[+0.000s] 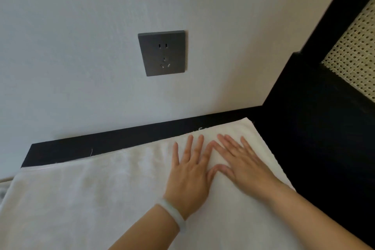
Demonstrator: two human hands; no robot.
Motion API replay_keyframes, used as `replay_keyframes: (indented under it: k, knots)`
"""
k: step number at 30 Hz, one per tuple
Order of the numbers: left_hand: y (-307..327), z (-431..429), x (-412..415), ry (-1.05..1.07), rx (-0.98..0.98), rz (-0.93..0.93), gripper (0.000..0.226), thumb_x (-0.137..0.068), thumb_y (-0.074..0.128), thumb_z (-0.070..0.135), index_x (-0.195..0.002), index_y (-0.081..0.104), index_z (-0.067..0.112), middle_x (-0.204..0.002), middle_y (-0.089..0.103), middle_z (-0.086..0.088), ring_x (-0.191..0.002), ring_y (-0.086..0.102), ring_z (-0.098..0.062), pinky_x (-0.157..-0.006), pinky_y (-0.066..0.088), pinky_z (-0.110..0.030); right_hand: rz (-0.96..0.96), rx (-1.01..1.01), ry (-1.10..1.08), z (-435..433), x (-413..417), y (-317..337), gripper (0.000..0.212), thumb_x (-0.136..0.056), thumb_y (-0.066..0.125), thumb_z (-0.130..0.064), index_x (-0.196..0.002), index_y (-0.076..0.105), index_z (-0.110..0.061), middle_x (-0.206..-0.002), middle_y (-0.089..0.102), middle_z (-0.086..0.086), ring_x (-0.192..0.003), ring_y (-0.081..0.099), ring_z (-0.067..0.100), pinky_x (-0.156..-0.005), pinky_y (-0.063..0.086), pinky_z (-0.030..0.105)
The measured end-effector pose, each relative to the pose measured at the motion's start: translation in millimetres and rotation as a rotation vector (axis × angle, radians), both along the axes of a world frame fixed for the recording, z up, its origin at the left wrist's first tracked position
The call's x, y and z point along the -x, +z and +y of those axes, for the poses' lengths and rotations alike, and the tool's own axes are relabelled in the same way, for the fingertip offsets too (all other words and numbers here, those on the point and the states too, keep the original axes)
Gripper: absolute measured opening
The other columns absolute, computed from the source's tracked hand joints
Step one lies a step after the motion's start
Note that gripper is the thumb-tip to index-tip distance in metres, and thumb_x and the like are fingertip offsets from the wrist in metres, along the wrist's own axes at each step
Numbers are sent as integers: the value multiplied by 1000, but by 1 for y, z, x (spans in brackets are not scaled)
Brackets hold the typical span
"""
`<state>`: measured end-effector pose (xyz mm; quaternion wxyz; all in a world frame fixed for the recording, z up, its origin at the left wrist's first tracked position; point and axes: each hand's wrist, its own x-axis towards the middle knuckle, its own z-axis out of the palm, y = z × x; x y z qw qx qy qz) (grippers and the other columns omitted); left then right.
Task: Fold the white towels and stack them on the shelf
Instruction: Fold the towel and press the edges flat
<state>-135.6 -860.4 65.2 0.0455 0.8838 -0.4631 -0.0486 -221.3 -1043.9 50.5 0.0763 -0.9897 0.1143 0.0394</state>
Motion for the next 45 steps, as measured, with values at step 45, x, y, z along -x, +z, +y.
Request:
replay_keyframes:
  k: [45]
  knots:
    - [-24,77,30,220,23,0,82,-84,-17,63,-154,-16,21,-162,-17,4,-147,-23,-14,-119,-14,-46,-124,-64,-109,93,73,13,67,-97,5,-60,-158,-3,-32,-161,-15,-12,-149,-21,6,-118,-22,28]
